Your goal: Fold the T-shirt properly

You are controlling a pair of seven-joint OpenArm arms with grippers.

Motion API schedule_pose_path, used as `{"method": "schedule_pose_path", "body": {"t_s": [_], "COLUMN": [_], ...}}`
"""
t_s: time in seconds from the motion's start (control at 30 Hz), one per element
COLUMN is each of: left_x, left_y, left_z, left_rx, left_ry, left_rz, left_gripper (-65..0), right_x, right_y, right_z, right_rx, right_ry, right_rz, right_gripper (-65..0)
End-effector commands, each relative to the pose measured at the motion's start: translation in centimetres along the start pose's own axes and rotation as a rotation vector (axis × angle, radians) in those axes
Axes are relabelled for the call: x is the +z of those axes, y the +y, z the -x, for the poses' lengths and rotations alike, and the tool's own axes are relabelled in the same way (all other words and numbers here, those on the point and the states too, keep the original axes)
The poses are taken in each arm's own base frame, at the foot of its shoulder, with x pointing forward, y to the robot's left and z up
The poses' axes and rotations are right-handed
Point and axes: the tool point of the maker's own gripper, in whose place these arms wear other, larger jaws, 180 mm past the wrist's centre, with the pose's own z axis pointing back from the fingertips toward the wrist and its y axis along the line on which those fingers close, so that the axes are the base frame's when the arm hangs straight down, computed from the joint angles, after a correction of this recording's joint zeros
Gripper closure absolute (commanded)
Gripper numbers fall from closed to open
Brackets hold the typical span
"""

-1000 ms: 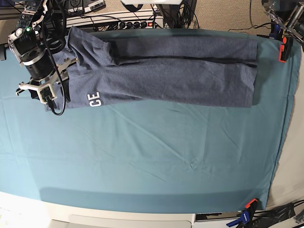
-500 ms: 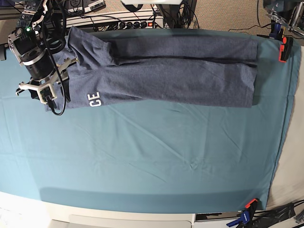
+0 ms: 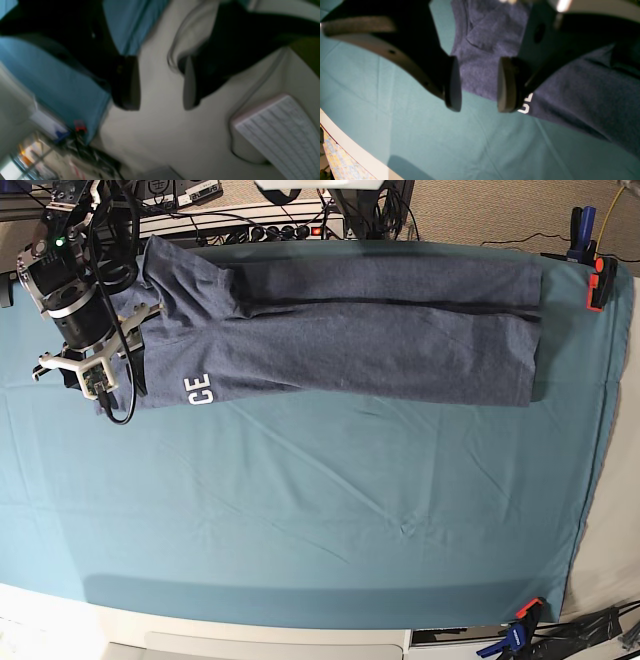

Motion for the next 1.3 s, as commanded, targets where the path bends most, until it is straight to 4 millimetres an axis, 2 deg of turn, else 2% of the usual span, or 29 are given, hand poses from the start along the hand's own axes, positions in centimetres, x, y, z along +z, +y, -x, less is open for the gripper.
{"method": "schedule_pose_path", "body": {"t_s": [0.0, 0.33, 0.47, 0.67, 0.83, 0.9, 1.0, 1.27], "left_x": [0.5, 4.6, 5.1, 4.9, 6.6, 7.0, 6.7, 4.5], "left_y": [-1.0, -4.0, -5.0, -8.2, -10.3, -10.8, -11.2, -12.8], "left_z": [-1.8, 4.6, 8.1, 14.3, 19.1, 19.8, 19.8, 16.8], "left_rx": [-0.036, -0.035, -0.044, -0.047, -0.173, -0.216, -0.254, -0.349], "left_ry": [-0.029, 0.252, 0.377, 0.572, 0.793, 0.837, 0.861, 0.79], "left_rz": [0.052, 0.33, 0.383, 0.488, 0.624, 0.66, 0.68, 0.727], "left_gripper": [-27.9, -27.9, -27.9, -27.8, -27.8, -27.8, -27.8, -27.7], "right_x": [0.2, 0.2, 0.2, 0.2, 0.2, 0.2, 0.2, 0.2], "right_y": [-0.4, -0.4, -0.4, -0.3, -0.3, -0.3, -0.3, -0.3], "right_z": [-1.0, -1.1, -1.1, -1.2, -1.2, -1.2, -1.2, -1.2], "right_rx": [0.012, 0.012, 0.011, 0.009, 0.008, 0.009, 0.008, 0.008], "right_ry": [-0.041, -0.043, -0.045, -0.049, -0.048, -0.047, -0.049, -0.049], "right_rz": [0.012, 0.011, 0.011, 0.007, 0.007, 0.007, 0.007, 0.007], "right_gripper": [-24.9, -24.9, -24.8, -24.9, -24.8, -24.9, -24.9, -24.8]}}
